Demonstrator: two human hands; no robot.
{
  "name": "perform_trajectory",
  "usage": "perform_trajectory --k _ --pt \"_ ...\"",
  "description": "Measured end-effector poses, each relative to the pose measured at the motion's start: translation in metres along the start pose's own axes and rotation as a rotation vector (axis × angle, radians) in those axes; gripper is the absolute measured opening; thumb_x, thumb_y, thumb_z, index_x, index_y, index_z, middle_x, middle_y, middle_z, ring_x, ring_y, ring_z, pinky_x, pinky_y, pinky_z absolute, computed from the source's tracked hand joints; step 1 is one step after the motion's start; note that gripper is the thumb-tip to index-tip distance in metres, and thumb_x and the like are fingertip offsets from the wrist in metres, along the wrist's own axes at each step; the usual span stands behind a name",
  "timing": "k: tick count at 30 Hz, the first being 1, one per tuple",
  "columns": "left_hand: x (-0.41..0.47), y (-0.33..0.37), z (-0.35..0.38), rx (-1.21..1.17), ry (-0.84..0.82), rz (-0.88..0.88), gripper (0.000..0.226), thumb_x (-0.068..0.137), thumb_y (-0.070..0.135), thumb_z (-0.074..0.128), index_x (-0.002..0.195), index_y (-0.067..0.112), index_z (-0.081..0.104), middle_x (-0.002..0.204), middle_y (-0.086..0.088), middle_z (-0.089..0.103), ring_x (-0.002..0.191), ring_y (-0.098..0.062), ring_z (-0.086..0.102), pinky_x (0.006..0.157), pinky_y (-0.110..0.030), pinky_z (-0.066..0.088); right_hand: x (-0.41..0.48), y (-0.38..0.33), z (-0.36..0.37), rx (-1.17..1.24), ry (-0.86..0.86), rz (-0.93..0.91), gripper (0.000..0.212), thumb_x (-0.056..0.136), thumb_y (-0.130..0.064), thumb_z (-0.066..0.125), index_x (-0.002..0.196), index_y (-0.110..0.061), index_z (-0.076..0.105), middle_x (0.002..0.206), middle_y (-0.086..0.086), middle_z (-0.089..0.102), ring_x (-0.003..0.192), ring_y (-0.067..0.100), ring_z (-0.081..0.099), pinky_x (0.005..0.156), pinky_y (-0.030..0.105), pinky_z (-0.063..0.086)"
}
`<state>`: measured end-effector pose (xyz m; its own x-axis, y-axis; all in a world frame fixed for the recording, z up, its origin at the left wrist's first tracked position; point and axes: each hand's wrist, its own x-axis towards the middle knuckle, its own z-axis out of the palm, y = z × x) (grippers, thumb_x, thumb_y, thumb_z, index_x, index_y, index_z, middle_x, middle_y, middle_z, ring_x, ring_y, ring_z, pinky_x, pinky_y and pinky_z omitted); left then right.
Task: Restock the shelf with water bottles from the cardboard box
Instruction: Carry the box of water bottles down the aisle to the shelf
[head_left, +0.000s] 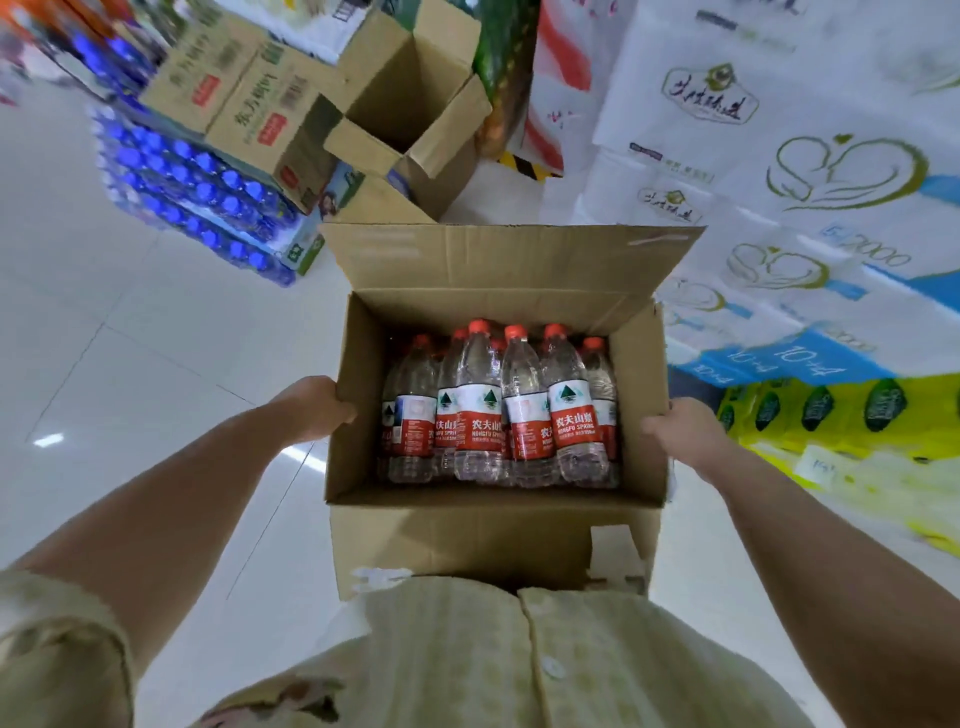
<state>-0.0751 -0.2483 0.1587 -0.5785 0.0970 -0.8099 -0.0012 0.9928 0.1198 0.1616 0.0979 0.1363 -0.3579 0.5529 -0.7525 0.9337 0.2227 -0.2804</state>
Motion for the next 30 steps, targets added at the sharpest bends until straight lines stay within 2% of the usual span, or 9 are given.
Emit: perform_trajectory --k 2,5,9,16,19,22,25,28,30 --pt "-0.008 -0.019 -0.002 -0.047 0.014 -0.037 0.015 0.089 0.019 0.06 0.078 0.01 0.058 0.078 -0.009 0.059 0.069 -0.019 0.056 0.06 -0.027 0.043 -0.002 -0.019 0.002 -0.031 -0.034 -0.016 0.018 0.072 -0.026 0.063 0.076 -0.009 0.069 0.077 0.012 0.069 0.074 0.028 0.066 0.069 0.038 0.053" --pt "-0.016 -0.048 -0.008 -0.095 0.017 -0.068 0.011 0.089 0.019 0.059 0.084 0.009 0.061 0.081 -0.009 0.06 0.073 -0.02 0.057 0.064 -0.03 0.046 -0.015 -0.055 0.007 -0.06 -0.076 -0.049 0.011 0.081 -0.021 0.064 0.074 -0.012 0.061 0.075 0.009 0.062 0.07 0.023 0.059 0.058 0.029 0.043" --pt "-0.019 -0.095 -0.018 -0.19 0.024 -0.106 0.009 0.087 0.018 0.062 0.088 0.01 0.063 0.087 -0.009 0.063 0.083 -0.023 0.061 0.079 -0.036 0.052 -0.018 -0.1 0.023 -0.138 -0.092 -0.104 0.017 0.081 -0.018 0.065 0.07 -0.01 0.056 0.072 0.009 0.057 0.065 0.022 0.054 0.056 0.027 0.038" --pt "-0.01 -0.187 -0.036 -0.317 0.046 -0.177 0.009 0.084 0.019 0.063 0.078 0.013 0.061 0.086 -0.009 0.065 0.078 -0.022 0.063 0.07 -0.032 0.052 -0.023 -0.193 0.078 -0.29 -0.124 -0.193 0.016 0.078 -0.015 0.066 0.073 -0.002 0.059 0.072 0.014 0.058 0.063 0.026 0.054 0.057 0.03 0.038" --pt "-0.001 -0.228 -0.052 -0.4 0.03 -0.202 0.013 0.084 0.017 0.062 0.091 0.006 0.065 0.091 -0.012 0.067 0.085 -0.025 0.065 0.079 -0.034 0.055 -0.025 -0.233 0.11 -0.328 -0.124 -0.22 0.025 0.078 -0.017 0.065 0.09 0.004 0.062 0.086 0.02 0.064 0.074 0.029 0.059 0.064 0.033 0.041" --pt "0.006 -0.266 -0.073 -0.423 0.041 -0.216 0.017 0.086 0.017 0.063 0.098 0.005 0.063 0.09 -0.009 0.065 0.084 -0.024 0.064 0.08 -0.034 0.053 -0.039 -0.275 0.14 -0.363 -0.137 -0.23 0.018 0.082 -0.018 0.064 0.082 -0.002 0.056 0.077 0.012 0.054 0.069 0.025 0.052 0.064 0.033 0.038" --pt "0.011 -0.306 -0.1 -0.447 0.061 -0.227 0.021 0.085 0.018 0.064 0.101 0.004 0.065 0.095 -0.012 0.067 0.088 -0.026 0.066 0.086 -0.037 0.055 -0.047 -0.319 0.168 -0.4 -0.132 -0.263 0.019 0.082 -0.02 0.066 0.078 -0.005 0.055 0.078 0.012 0.055 0.072 0.027 0.054 0.065 0.035 0.042" --pt "0.014 -0.343 -0.13 -0.466 0.085 -0.23 0.019 0.086 0.017 0.063 0.1 0.004 0.064 0.094 -0.012 0.066 0.085 -0.025 0.065 0.081 -0.035 0.055 -0.056 -0.366 0.192 -0.449 -0.143 -0.301 0.023 0.08 -0.024 0.068 0.078 -0.006 0.052 0.072 0.011 0.049 0.062 0.024 0.047 0.058 0.032 0.037" --pt "0.016 -0.365 -0.151 -0.499 0.103 -0.238 0.018 0.086 0.016 0.064 0.1 0.006 0.062 0.092 -0.01 0.065 0.082 -0.023 0.064 0.076 -0.033 0.055 -0.063 -0.4 0.207 -0.446 -0.149 -0.339 0.021 0.081 -0.021 0.068 0.082 -0.005 0.055 0.073 0.011 0.052 0.064 0.025 0.049 0.058 0.031 0.036"
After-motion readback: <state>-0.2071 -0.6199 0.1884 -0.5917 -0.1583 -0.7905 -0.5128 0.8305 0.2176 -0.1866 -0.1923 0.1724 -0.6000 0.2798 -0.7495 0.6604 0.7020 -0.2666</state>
